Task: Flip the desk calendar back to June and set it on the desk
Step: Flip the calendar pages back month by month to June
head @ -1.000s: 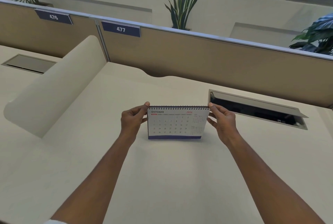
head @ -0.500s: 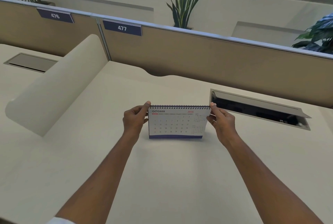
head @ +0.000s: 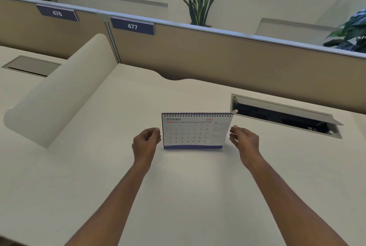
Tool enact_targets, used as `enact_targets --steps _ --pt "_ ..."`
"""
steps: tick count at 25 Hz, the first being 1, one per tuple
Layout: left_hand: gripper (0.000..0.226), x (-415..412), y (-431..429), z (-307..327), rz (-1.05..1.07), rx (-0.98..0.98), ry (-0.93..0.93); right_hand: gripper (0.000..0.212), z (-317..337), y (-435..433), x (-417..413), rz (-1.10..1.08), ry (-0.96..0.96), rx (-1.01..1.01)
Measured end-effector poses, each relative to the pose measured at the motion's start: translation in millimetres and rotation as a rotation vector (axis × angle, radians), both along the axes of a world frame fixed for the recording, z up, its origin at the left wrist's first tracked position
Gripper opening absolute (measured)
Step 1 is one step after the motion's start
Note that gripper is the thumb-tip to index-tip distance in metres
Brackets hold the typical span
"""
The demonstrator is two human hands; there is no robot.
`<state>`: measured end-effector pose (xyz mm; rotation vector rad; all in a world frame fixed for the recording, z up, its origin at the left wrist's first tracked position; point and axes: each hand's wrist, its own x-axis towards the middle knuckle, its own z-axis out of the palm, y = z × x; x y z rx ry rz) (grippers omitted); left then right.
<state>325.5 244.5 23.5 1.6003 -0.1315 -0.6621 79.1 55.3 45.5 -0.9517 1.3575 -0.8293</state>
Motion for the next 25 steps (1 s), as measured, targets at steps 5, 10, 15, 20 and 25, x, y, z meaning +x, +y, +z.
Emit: enact_targets --steps 5,10,15,20,25 --pt "0.018 -19 11 -9 -0.082 0.142 -0.117 0.01 -28 13 -9 0.09 0.177 0.003" --pt "0.015 -22 12 -10 -0.077 0.166 -0.135 0.009 -35 24 -11 0.108 0.136 -0.008" --pt "0.015 -23 14 -15 -0.105 0.131 -0.097 0.014 -32 26 -13 0.111 0.121 -0.016" --pt "0.025 -24 14 -14 -0.116 0.134 -0.101 0.012 -28 28 -13 0.102 0.067 -0.021" --pt "0.024 -23 16 -14 -0.127 0.197 -0.108 0.013 -26 28 -14 0.094 0.038 -0.045"
